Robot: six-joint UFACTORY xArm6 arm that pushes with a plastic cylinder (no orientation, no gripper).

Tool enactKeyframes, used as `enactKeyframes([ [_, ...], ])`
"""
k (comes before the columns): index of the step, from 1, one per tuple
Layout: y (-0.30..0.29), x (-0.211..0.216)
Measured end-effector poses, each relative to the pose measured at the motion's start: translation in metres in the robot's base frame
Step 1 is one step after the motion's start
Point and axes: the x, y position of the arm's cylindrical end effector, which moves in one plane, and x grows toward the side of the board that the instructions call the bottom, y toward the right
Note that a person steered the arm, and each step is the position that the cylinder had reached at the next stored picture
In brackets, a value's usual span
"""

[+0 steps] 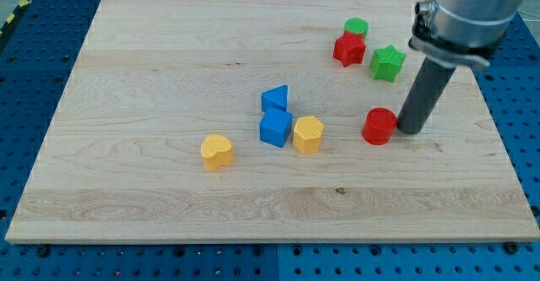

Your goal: Put the red circle at the bottom of hexagon

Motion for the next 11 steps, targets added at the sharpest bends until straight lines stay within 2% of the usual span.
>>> enactKeyframes([
  [1,-0.007,-0.017],
  [2,-0.022,-0.004],
  [4,-0.029,0.075],
  [6,-0.023,0.05],
  [7,-0.039,0.05],
  [9,-0.094,0.106],
  [11,-0.1,0.057],
])
